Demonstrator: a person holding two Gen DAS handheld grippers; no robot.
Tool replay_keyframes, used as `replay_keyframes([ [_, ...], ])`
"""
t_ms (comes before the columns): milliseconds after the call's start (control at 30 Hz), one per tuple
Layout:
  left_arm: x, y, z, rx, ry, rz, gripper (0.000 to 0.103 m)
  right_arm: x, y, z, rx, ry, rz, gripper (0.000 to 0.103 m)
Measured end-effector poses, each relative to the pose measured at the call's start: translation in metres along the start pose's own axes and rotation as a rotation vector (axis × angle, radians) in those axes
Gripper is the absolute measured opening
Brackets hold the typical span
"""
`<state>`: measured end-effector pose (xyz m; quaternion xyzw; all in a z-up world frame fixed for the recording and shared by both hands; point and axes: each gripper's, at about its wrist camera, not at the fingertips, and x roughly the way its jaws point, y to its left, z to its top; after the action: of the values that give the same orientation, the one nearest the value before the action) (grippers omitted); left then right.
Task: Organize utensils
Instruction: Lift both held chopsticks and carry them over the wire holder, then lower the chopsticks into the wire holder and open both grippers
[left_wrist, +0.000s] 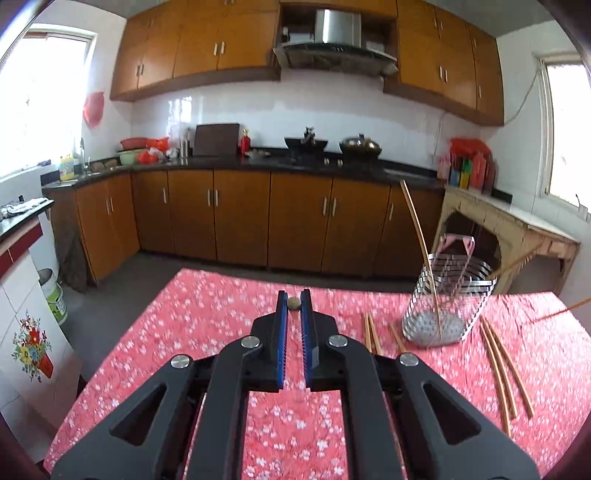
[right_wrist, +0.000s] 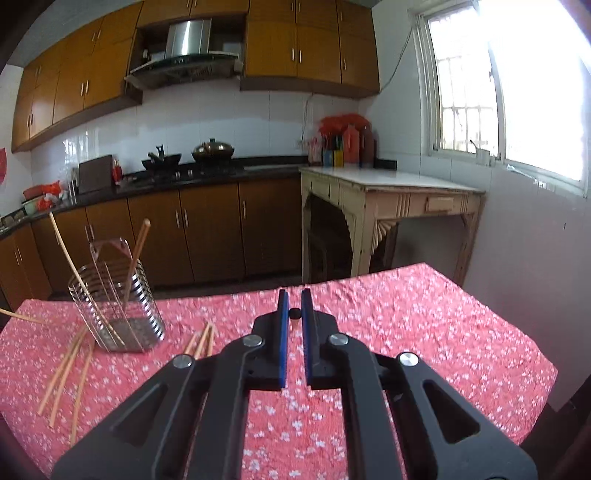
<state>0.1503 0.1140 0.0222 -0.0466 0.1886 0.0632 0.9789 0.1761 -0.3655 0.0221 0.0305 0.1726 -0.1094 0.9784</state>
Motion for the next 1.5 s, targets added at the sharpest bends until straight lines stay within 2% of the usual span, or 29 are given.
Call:
replay_keyframes([
  [200, -0.006, 0.004, 0.014, -0.021, -0.051, 0.011, 0.007, -0.009, -0.003, 0.017, 0.016, -0.054, 0.016, 0.008],
  [467, -0.014, 0.003, 0.027, -0.030, -0.097, 0.007, 0.007, -0.020, -0.005, 0.028, 0.051, -0.079, 0.068, 0.008],
  [1100, -0.027, -0.005, 0.035, -0.013, -0.137, -0.024, 0.007, -0.049, 0.007, 0.046, 0.062, -0.122, 0.177, 0.008],
  [1333, -0.032, -0.008, 0.043, -0.022, -0.147, -0.050, 0.007, -0.062, 0.016, 0.062, 0.101, -0.091, 0.312, 0.008],
  [1500, -0.037, -0.018, 0.064, -0.028, -0.174, -0.088, 0.007, -0.079, 0.026, 0.085, 0.106, -0.111, 0.403, 0.008],
])
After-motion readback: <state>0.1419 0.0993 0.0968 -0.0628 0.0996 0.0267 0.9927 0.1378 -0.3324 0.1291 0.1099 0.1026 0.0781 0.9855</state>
